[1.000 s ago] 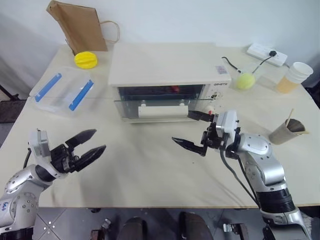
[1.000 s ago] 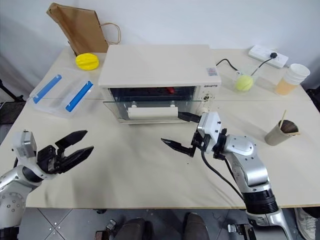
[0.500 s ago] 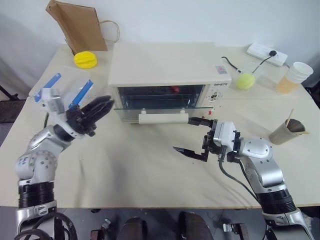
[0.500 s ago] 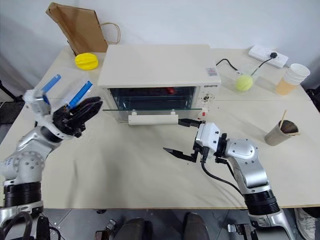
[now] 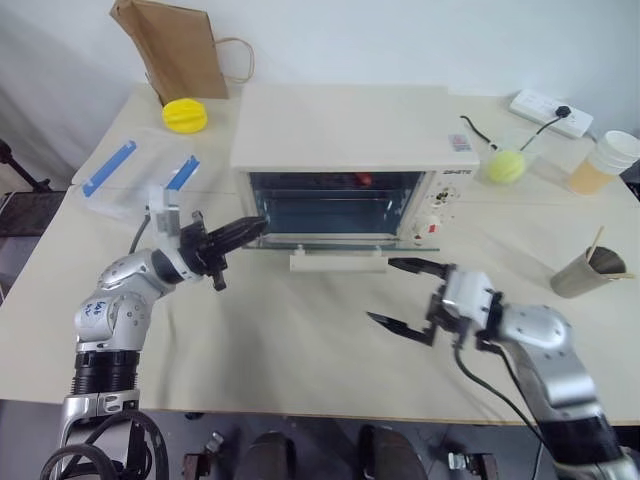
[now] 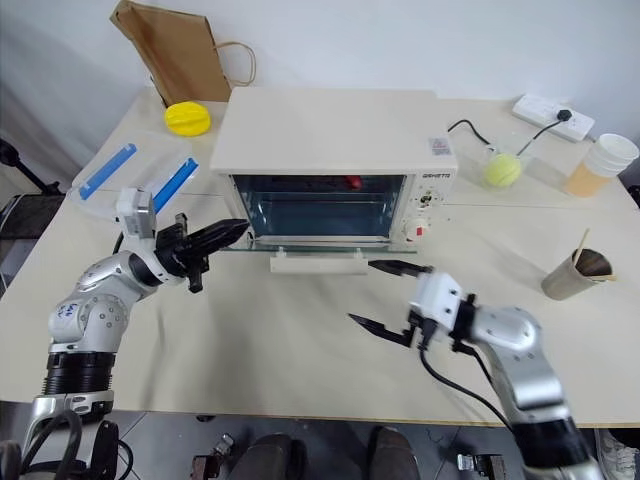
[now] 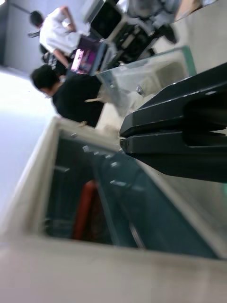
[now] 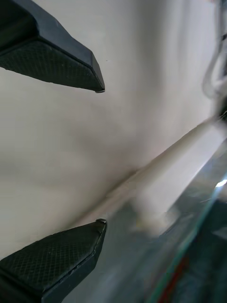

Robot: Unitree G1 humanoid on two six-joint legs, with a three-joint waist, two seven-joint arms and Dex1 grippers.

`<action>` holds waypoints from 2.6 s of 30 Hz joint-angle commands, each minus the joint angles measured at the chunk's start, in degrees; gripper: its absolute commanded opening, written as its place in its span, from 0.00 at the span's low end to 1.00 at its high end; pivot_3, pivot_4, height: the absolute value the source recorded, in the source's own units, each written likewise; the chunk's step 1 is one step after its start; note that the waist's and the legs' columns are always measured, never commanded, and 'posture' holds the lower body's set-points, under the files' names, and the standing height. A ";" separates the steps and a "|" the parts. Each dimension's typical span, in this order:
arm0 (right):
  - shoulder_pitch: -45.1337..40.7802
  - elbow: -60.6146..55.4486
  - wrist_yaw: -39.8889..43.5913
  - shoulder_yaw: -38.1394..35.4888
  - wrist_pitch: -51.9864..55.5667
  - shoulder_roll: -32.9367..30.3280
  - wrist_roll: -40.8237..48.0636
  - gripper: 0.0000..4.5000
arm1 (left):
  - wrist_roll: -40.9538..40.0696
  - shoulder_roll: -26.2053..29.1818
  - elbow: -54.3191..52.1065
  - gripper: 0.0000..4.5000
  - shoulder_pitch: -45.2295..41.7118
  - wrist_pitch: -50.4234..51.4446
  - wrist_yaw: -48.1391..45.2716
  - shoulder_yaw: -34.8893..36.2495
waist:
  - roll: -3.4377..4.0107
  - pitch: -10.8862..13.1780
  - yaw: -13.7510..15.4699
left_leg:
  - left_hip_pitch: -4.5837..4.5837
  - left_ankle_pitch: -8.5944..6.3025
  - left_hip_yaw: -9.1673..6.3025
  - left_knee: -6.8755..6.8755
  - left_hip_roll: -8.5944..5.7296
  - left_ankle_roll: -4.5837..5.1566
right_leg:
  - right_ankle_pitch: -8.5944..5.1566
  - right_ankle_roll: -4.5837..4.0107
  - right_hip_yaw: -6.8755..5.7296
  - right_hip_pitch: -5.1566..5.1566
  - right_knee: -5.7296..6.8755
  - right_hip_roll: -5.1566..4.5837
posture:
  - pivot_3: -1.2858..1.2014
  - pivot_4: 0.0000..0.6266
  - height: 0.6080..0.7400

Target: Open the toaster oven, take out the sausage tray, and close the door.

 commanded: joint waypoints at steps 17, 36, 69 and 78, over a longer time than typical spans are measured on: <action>-4.40 -9.92 -13.89 -5.82 1.79 -3.71 -7.80 1.00 | 13.59 -2.59 2.38 0.01 7.28 -13.08 0.52 -5.44 | 0.08 0.03 -0.85 | 0.55 0.14 -0.05 0.34 0.43 -0.03 | 0.34 -0.42 0.02 0.69 -0.36 0.19 | 0.52 0.24 1.00; -40.79 19.34 -38.96 26.22 -2.89 14.32 -49.84 1.00 | 2.85 -0.48 -16.01 0.69 21.79 -11.79 5.87 9.75 | 0.06 0.06 -3.08 | 0.16 0.13 -0.08 0.34 0.41 -0.08 | 0.35 -0.40 -0.05 -0.11 0.32 0.05 | 0.52 0.24 1.00; -58.76 40.65 -47.48 29.93 -3.67 20.80 -57.10 0.00 | -3.31 -0.19 -15.58 1.00 10.09 -5.23 10.20 8.42 | 0.08 0.08 -4.00 | -0.07 0.14 -0.16 0.28 0.40 -0.12 | 0.35 -0.41 -0.13 -0.29 0.30 0.06 | 0.52 0.24 1.00; -57.49 37.99 -43.22 30.55 -7.09 19.54 -56.06 0.00 | -2.32 -0.26 -8.87 1.00 0.25 -5.38 9.63 7.75 | 0.08 0.08 -4.61 | -0.47 0.17 -0.17 0.35 0.39 -0.15 | 0.35 -0.40 -0.60 -0.36 0.22 0.08 | 0.52 0.24 1.00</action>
